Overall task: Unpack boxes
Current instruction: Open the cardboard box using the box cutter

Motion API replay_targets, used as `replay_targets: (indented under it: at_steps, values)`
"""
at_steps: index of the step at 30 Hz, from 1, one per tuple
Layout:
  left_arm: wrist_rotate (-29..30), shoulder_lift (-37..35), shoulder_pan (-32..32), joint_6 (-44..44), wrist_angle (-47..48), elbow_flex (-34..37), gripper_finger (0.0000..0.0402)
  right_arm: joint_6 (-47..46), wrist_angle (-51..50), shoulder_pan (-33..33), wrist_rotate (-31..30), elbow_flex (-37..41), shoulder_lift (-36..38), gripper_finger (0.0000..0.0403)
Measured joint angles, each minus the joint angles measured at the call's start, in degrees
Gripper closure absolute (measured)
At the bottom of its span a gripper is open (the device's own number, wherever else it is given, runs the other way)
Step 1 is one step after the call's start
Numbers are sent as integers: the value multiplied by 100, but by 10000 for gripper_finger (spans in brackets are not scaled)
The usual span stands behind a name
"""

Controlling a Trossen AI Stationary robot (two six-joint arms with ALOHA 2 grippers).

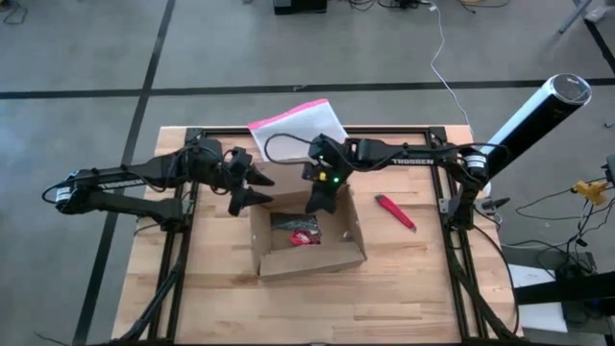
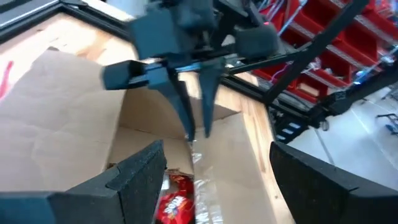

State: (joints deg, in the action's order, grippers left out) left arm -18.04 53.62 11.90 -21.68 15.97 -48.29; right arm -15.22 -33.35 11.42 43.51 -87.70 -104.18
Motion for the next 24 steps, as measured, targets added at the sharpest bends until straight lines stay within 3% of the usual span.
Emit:
replay_targets:
  at_steps: [11,15,24]
  values:
    - [1380,457,4,1245,1031,7,128,64,-47,-137,-150,22,-64,212]
    - [1923,750,6,1782,1267,8,128,-21,40,-145,-146,24,-281,198]
    - [2020,1478,4,2748,1418,9,128,-72,110,-319,11,7,-688,197]
